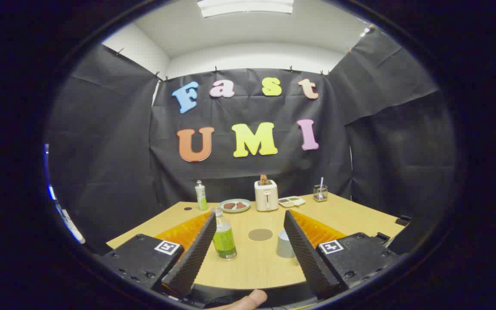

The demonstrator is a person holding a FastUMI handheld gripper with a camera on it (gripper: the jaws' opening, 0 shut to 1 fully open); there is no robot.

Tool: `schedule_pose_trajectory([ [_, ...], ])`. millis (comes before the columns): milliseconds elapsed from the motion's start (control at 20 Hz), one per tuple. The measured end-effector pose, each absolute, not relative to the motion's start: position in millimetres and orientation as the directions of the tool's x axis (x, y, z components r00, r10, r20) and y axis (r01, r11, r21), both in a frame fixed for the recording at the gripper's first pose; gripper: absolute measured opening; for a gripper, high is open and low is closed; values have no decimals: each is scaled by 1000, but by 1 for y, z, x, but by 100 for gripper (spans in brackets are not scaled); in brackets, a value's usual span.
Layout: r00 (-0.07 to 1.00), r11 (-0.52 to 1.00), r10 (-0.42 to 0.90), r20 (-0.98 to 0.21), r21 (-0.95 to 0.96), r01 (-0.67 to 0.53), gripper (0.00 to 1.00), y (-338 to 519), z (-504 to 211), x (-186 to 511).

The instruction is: Take the bottle from table, then pour the juice into the cup, finally place the bottle on the coaster

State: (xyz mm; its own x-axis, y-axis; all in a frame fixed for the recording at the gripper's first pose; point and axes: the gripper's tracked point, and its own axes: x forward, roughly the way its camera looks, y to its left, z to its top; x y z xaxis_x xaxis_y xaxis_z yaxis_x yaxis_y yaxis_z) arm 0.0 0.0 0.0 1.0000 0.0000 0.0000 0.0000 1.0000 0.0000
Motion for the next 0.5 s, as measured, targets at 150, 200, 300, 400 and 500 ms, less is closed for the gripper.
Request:
schedule_pose_trajectory([
  [150,1000,999,-4,0,-40,4,100,0,0,2],
  [200,1000,999,-7,0,-53,7,100,0,0,3],
  [300,1000,998,-9,-4,-68,9,100,1,0,3],
  [400,1000,998,-6,0,-68,6,100,2,1,2],
  [500,1000,999,-1,7,-50,1,100,3,1,1],
])
